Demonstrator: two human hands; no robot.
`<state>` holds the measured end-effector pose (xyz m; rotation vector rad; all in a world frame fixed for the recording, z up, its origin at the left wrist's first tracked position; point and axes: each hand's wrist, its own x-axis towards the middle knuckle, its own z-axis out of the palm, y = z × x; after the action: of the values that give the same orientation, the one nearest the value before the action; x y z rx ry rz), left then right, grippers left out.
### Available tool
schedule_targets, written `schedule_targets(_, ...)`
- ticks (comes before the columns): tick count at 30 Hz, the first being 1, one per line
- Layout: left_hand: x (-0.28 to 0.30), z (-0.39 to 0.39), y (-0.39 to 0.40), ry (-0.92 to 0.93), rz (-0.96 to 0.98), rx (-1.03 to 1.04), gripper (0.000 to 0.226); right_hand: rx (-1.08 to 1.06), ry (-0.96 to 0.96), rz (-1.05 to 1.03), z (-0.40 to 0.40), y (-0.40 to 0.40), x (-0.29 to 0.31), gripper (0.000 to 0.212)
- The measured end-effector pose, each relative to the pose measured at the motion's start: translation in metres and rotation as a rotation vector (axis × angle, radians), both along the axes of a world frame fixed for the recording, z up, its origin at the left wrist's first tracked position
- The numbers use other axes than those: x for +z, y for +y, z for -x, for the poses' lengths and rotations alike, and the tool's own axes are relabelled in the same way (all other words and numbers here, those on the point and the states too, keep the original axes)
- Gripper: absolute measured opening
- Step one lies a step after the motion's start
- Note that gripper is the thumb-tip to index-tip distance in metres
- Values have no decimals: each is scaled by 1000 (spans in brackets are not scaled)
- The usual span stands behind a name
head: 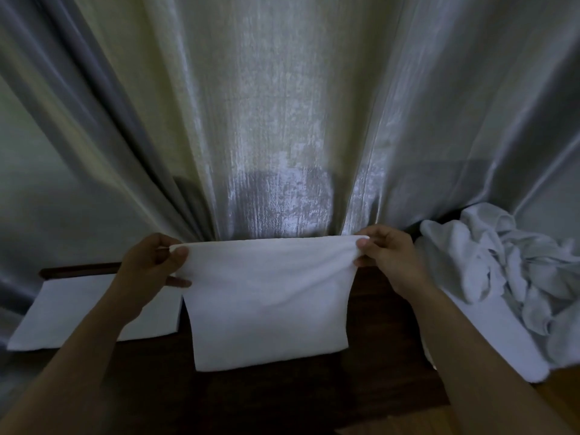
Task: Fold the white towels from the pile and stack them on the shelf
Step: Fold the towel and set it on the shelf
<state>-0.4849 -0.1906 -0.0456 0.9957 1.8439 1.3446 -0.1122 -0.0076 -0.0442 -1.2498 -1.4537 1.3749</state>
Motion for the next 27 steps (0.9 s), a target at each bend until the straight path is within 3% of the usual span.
schedule_targets(5,26,0,20,-36,-61,46,18,35,46,29,6,15,25,12)
schedule_targets(9,58,2,36,-37,-199,88,6,7,68,-97,14,33,60,5)
schedule_targets(16,70,4,21,54,-322,-15,9,87,52,-243,2,22,88,10)
schedule_targets(20,22,-6,-24,154,-213,-53,9,133,-106,-216,-19,-22,51,12)
schedule_targets(23,-31,-21,-70,265,-12,-107,19,209,-290,-194,-39,-60,-8,25)
schedule_targets(27,-106,-37,-126,103,280,-218,12,335,-516,-47,-65,-111,-80,21)
